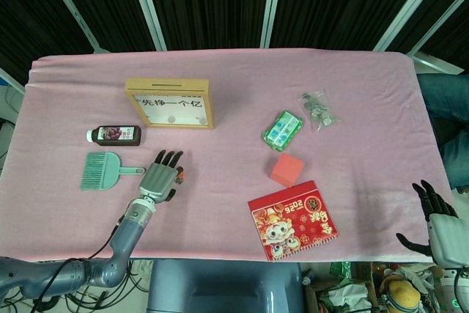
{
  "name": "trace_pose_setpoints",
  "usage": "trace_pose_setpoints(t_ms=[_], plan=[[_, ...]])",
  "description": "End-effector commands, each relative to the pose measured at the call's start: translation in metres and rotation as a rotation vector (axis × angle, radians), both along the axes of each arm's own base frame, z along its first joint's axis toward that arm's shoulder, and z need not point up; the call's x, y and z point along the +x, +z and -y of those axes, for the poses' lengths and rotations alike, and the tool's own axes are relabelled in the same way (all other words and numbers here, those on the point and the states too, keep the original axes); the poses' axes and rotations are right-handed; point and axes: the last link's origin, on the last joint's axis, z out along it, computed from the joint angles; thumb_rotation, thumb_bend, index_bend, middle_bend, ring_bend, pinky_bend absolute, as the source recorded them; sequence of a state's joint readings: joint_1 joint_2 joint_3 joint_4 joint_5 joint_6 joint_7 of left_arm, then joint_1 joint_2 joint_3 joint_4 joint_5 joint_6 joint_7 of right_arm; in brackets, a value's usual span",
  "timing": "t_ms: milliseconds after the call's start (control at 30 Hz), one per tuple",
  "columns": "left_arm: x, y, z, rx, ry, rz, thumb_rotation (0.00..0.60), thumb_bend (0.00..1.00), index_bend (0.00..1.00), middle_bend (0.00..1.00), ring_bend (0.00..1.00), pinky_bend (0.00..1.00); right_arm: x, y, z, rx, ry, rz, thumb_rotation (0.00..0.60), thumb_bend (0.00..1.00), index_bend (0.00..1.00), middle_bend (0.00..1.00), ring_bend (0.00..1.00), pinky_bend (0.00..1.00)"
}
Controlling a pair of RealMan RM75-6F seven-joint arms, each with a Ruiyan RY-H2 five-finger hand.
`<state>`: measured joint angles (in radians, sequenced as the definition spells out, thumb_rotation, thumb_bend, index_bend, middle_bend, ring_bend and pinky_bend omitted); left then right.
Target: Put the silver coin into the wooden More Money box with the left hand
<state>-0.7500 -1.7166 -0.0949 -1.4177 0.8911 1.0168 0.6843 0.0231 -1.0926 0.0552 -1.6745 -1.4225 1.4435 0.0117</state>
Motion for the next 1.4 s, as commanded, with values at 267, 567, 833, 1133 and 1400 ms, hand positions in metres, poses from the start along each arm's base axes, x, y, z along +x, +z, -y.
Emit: trace_pose_setpoints(t_ms=[267, 567, 833, 1133, 1400], plan=[[-0.0009, -0.0030, -0.0017, -0.001, 0.002, -0.010, 0.600, 0.33, 0.42, 0.03, 0.00, 0.00, -0.0003, 0.0002, -0.0003, 0.001, -0.003, 0.002, 0.600, 0.08, 0.07, 0.00, 0.11, 0.20], [0.0001, -0.0041, -0.0046, 0.003, -0.009, -0.034, 0.600, 0.34, 0.44, 0.03, 0.00, 0.00, -0.0001, 0.0000, -0.0005, 0.003, -0.002, 0.003, 0.600, 0.08, 0.07, 0.00, 0.11, 0.20], [0.0038, -0.0069, -0.0065, -0.002, -0.023, -0.084, 0.600, 0.35, 0.45, 0.03, 0.00, 0.00, -0.0001, 0.0002, -0.0006, 0.003, -0.002, 0.004, 0.600, 0.08, 0.07, 0.00, 0.11, 0.20], [0.0033, -0.0081, -0.0054, -0.006, -0.020, -0.100, 0.600, 0.36, 0.47, 0.03, 0.00, 0.00, -0.0001, 0.0004, -0.0006, 0.003, -0.001, 0.006, 0.600, 0.08, 0.07, 0.00, 0.11, 0.20], [0.0039, -0.0093, -0.0063, -0.004, -0.019, -0.098, 0.600, 0.39, 0.49, 0.04, 0.00, 0.00, -0.0001, 0.0003, -0.0007, 0.004, -0.003, 0.009, 0.600, 0.08, 0.07, 0.00, 0.11, 0.20]])
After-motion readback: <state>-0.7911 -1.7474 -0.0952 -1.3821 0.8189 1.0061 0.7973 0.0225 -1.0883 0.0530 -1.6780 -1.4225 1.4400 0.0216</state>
